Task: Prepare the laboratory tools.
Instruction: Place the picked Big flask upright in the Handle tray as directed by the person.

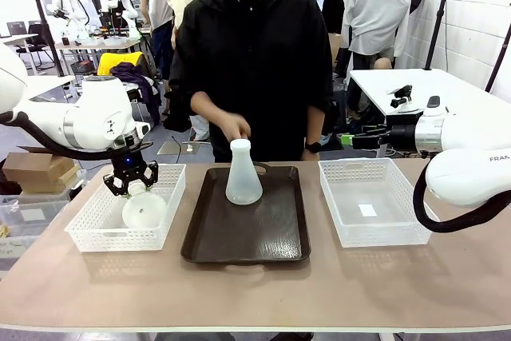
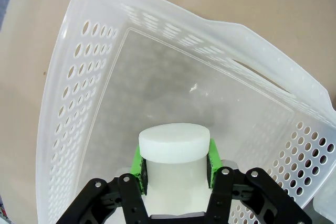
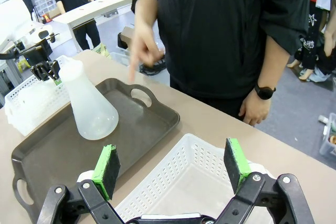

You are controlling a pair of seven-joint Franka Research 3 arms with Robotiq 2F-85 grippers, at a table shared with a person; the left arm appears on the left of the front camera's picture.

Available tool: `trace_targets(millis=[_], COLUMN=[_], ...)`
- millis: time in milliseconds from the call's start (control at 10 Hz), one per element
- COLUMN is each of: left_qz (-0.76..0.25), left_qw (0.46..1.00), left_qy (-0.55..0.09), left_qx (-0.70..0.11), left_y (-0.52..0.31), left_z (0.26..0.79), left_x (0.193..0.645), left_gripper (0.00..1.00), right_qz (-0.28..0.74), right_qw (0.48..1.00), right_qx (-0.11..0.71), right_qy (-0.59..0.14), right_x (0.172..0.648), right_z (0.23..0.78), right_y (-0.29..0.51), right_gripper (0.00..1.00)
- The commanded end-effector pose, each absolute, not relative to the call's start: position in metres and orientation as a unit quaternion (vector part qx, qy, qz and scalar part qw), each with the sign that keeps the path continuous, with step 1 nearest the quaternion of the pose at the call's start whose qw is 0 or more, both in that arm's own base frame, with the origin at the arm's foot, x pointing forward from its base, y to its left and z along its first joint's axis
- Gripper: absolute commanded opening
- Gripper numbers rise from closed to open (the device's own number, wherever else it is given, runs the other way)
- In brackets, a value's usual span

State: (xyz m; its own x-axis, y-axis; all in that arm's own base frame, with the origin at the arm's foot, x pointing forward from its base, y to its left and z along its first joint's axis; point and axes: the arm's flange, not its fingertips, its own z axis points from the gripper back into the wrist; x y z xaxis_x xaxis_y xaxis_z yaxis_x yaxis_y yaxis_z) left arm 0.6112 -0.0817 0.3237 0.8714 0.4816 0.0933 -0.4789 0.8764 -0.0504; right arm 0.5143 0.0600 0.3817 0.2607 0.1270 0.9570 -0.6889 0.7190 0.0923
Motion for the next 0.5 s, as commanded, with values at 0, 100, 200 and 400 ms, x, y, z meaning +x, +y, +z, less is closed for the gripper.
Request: trace_targets(millis=[0,100,200,400], left_qz=[0.248,0.248,0.248,0.248], left_qw=[0.967,0.967,0.967,0.967], left_qy=[-0.052,-0.052,-0.052,-0.052], left_qx=[-0.013,-0.013,-0.013,-0.013], left_y=[-0.0821,-0.0821,-0.0821,-0.0821], left_z=[0.3237,0.3237,0.3237,0.3237], left_x=[0.6112,0.6112,0.6112,0.6112], left_gripper=[0.00,0.00,0.00,0.00], right_qz=[0.273,0.273,0.273,0.273], right_qw=[0.753,0.753,0.753,0.753], right_qx=[0.259,0.259,0.259,0.259], right_qy=[-0.540,-0.540,-0.540,-0.540], right_x=[0.5145,0.5145,0.5145,0.5145], right_z=[0.3854,0.3854,0.3854,0.3854], right_y=[0.0603,0.0603,0.0603,0.0603], right_gripper=[1.00,1.00,1.00,1.00])
